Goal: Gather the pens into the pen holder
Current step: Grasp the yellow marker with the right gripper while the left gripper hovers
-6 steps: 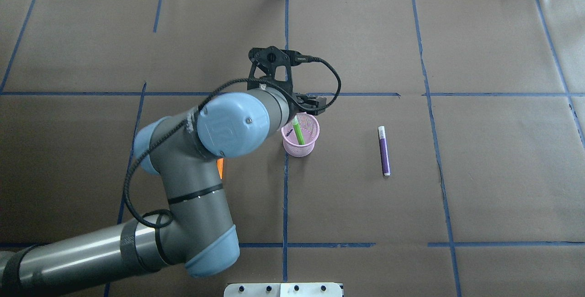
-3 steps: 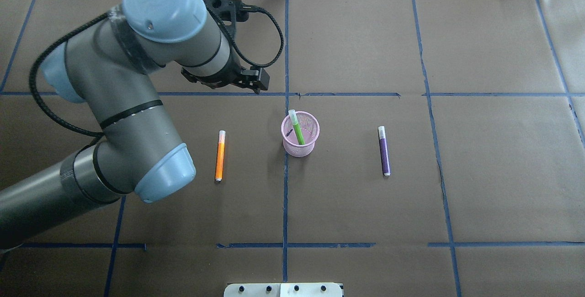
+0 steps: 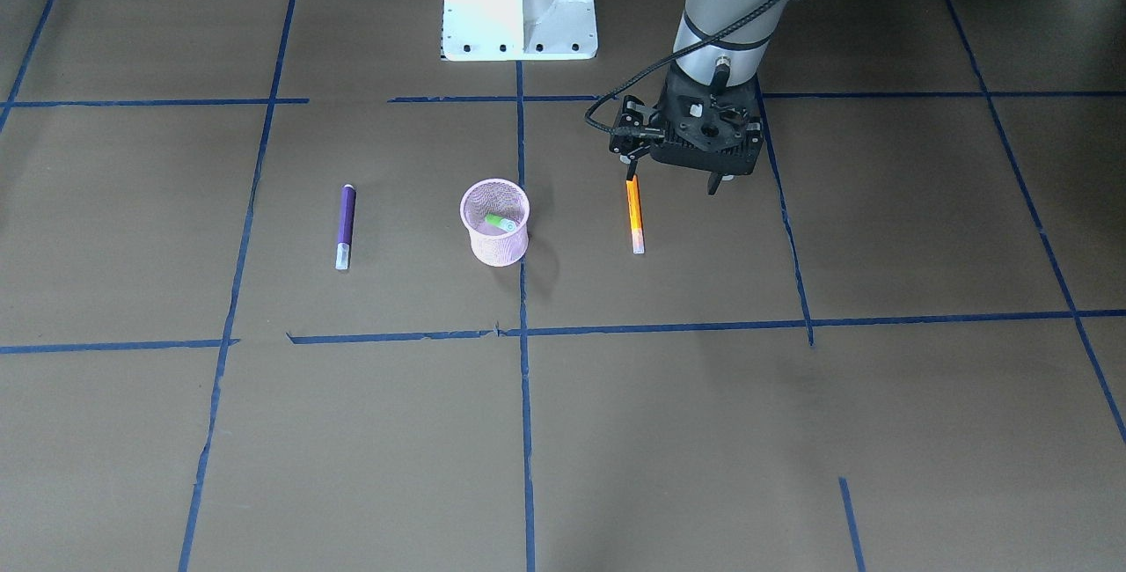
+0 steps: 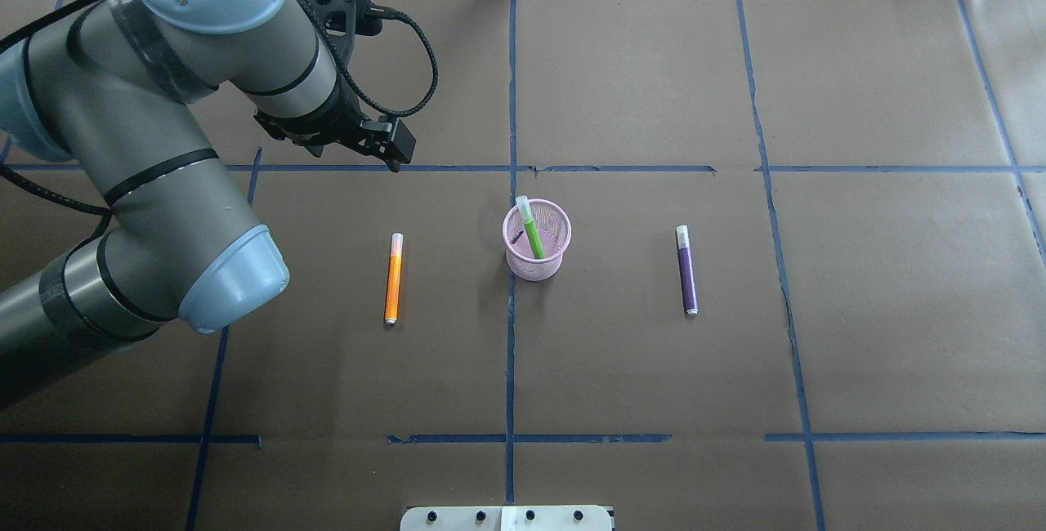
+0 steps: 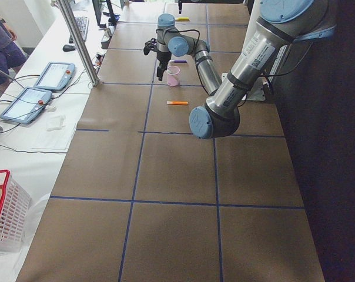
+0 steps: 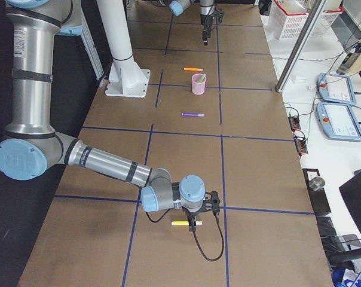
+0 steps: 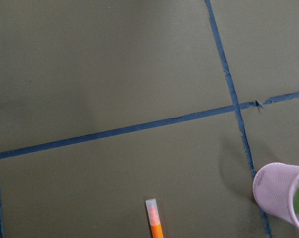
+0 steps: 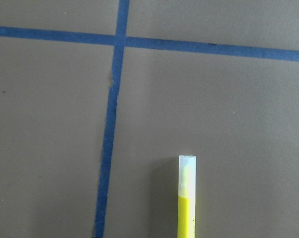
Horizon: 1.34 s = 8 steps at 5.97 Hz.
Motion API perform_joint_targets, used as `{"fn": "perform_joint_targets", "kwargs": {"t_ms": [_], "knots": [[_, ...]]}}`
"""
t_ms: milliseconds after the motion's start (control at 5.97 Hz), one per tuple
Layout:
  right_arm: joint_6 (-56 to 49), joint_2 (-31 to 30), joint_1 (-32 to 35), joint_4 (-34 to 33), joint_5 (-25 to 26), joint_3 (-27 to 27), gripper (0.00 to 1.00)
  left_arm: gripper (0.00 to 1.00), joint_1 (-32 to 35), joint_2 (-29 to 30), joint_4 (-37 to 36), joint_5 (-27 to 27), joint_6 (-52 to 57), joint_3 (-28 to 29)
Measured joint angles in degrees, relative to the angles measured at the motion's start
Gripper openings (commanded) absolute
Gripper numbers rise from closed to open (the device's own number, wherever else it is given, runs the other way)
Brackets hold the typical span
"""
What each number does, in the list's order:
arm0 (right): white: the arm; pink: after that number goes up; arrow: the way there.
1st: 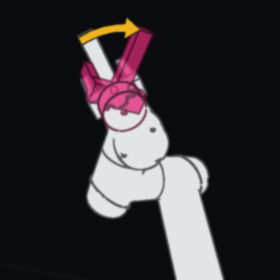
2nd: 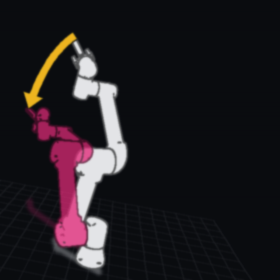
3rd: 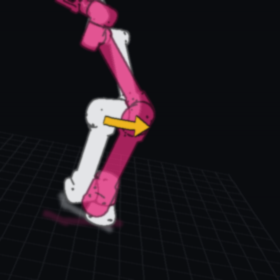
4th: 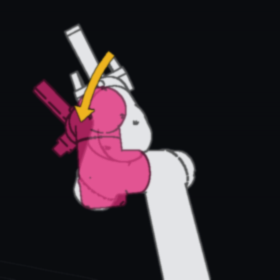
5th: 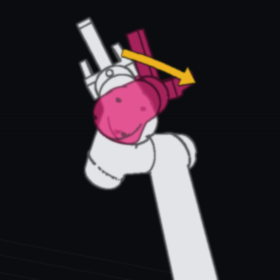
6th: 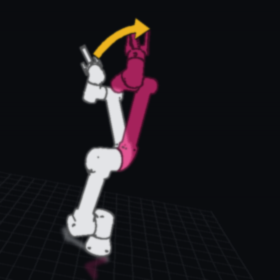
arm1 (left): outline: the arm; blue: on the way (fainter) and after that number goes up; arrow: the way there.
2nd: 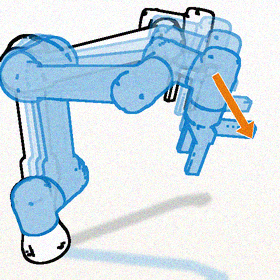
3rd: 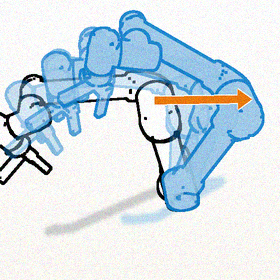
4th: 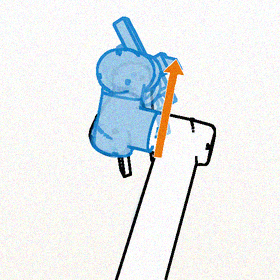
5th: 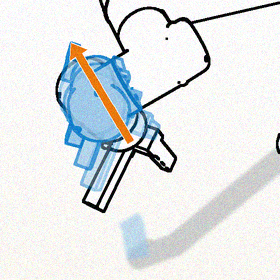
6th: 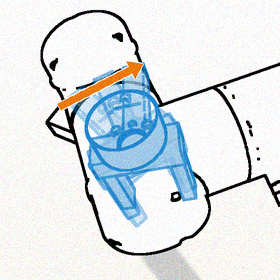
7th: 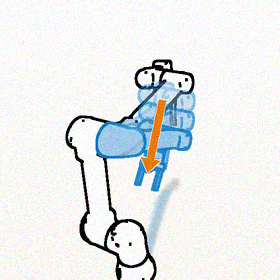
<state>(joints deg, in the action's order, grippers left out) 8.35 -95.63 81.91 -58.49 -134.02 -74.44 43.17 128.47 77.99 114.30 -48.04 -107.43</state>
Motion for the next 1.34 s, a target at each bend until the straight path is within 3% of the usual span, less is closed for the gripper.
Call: {"fn": "perform_joint_targets", "kwargs": {"t_ms": [335,503,670,838,1005,1173,1341], "knots": [[0.88,2.95,-1.96,1.97,1.44,5.88,0.77,1.0,0.07,-0.14,-0.03,0.13,0.13,-0.25],[0.89,3.8,-2.5,2.04,1.9,6.97,0.59,1.0,0.07,-0.15,-0.03,0.13,0.14,-0.41],[0.89,4.55,-3.13,2.09,2.16,7.57,0.5,1.0,0.07,-0.15,-0.03,0.13,0.14,-0.46],[0.83,4.93,-3.48,2.13,2.23,7.84,0.34,1.0,0.07,-0.15,-0.03,0.14,0.14,-0.49],[0.69,5.02,-3.68,2.14,2.26,8.01,0.07,1.0,0.07,-0.15,-0.06,0.14,0.14,-0.54],[0.61,5.0,-3.73,2.15,2.29,8.05,0.0,1.0,0.07,-0.15,-0.1,0.14,0.14,-0.54],[0.49,4.96,-3.76,2.21,2.4,7.97,0.0,1.0,0.07,-0.15,-0.11,0.14,0.11,-0.54]]}}
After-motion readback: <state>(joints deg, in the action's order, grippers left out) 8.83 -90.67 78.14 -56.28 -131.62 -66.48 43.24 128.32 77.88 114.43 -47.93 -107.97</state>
